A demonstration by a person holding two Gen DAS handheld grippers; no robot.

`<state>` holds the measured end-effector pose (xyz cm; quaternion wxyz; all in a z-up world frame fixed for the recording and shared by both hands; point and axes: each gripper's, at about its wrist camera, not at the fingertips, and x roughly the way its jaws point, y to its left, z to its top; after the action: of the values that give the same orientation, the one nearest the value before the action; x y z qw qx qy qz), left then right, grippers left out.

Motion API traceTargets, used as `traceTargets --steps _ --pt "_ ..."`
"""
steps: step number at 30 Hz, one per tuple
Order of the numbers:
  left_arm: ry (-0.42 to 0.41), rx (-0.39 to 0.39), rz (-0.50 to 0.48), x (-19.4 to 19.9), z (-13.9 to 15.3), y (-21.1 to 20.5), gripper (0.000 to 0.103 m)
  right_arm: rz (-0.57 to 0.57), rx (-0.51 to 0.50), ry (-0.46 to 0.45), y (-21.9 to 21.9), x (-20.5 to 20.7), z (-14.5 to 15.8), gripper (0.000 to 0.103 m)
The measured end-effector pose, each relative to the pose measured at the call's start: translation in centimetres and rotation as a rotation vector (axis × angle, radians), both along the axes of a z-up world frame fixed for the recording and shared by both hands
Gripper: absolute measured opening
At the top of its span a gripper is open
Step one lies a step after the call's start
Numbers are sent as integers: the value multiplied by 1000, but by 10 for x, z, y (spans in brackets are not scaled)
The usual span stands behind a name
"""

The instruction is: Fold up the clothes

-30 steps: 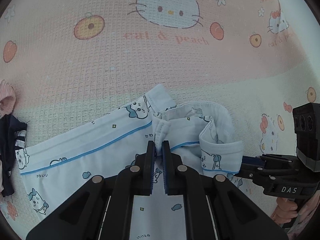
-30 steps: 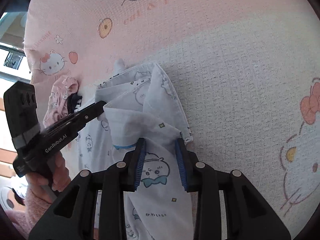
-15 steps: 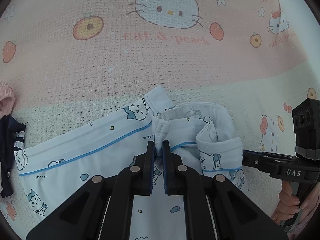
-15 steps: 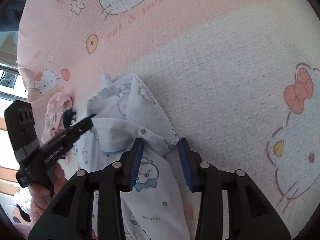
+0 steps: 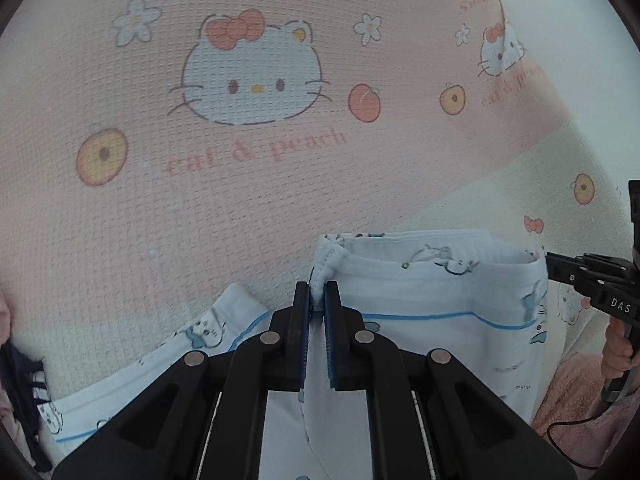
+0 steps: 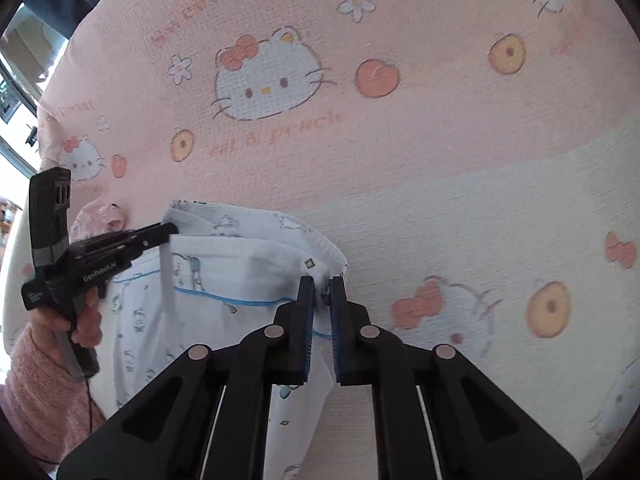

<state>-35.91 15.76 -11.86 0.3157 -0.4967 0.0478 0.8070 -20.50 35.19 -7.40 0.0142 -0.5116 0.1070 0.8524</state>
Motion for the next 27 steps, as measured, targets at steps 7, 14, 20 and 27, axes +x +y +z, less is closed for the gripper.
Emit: traceTargets --steps 7,14,20,27 --pt "-63 -133 30 -20 -44 23 9 -106 179 -88 28 -2 -39 10" --pt "80 -85 -21 -1 -5 23 16 -45 5 -59 29 -7 -60 18" --pt "-17 -154 -148 10 -36 41 16 52 84 -181 5 -30 -98 18" --pt "-10 -129 -48 -17 -40 48 16 -163 266 -139 53 -19 -86 19"
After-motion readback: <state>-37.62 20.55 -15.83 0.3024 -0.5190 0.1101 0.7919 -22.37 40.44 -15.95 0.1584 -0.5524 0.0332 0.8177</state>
